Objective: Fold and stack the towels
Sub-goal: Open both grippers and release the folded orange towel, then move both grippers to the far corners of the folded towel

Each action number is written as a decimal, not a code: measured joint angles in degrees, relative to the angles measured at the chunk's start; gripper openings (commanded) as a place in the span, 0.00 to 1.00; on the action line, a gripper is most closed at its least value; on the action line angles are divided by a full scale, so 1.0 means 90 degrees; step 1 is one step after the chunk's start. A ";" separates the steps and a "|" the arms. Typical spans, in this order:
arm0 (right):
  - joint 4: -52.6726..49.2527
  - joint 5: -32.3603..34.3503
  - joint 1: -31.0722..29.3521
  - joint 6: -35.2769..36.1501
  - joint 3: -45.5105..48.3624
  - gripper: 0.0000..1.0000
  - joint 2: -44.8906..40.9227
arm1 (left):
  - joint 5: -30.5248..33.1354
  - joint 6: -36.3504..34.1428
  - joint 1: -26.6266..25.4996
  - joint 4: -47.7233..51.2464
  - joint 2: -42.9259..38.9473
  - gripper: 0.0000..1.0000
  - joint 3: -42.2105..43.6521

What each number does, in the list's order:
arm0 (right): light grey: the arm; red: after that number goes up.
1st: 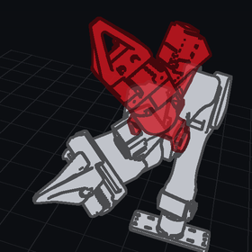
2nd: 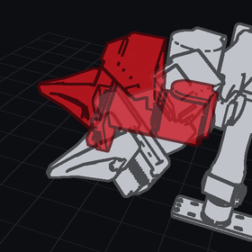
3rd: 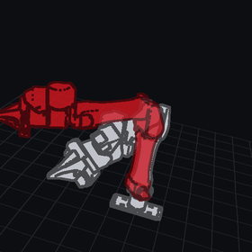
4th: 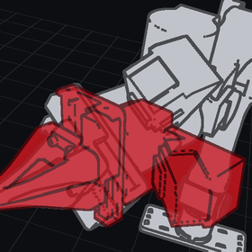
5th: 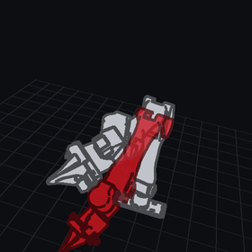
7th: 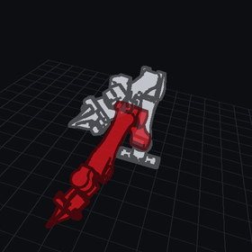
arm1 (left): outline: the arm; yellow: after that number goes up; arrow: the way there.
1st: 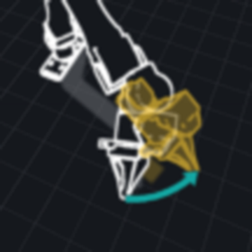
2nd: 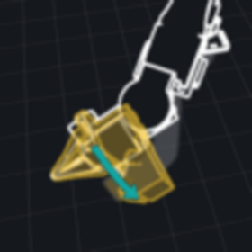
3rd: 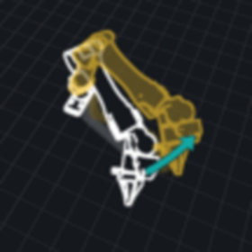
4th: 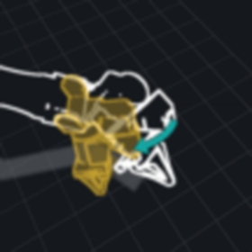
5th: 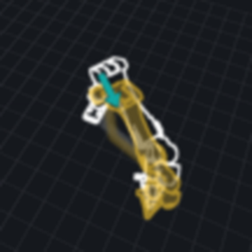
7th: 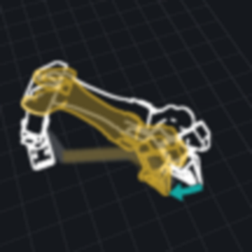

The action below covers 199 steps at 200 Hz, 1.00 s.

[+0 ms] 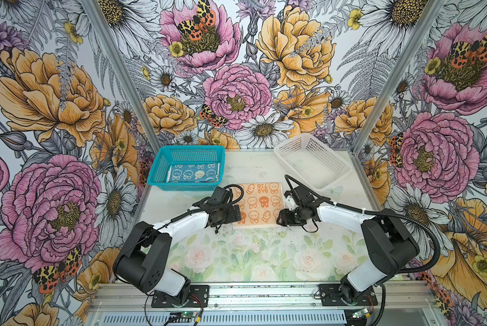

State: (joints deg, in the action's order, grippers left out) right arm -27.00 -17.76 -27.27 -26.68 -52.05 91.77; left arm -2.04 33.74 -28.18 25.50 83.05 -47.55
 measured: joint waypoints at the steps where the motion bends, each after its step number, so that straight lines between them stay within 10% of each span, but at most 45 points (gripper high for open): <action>1: -0.0017 0.0000 0.0005 0.0036 -0.0032 0.78 -0.0002 | 0.0007 0.0002 0.0002 0.0005 -0.0019 0.99 -0.0032; 74: 0.0566 -0.0585 0.0510 -0.0391 -0.1749 0.96 0.0675 | -0.0843 0.1192 0.0209 -0.2081 0.0508 0.99 -0.0670; 199: 0.1933 -0.0986 0.0355 -0.0624 -0.0452 0.99 0.1190 | -0.0872 0.1746 -0.0493 -0.3638 0.1474 0.99 0.0427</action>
State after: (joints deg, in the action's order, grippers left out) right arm -9.61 -26.63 -24.08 -32.29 -56.12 102.48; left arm -9.89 49.45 -32.62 -7.25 96.31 -43.70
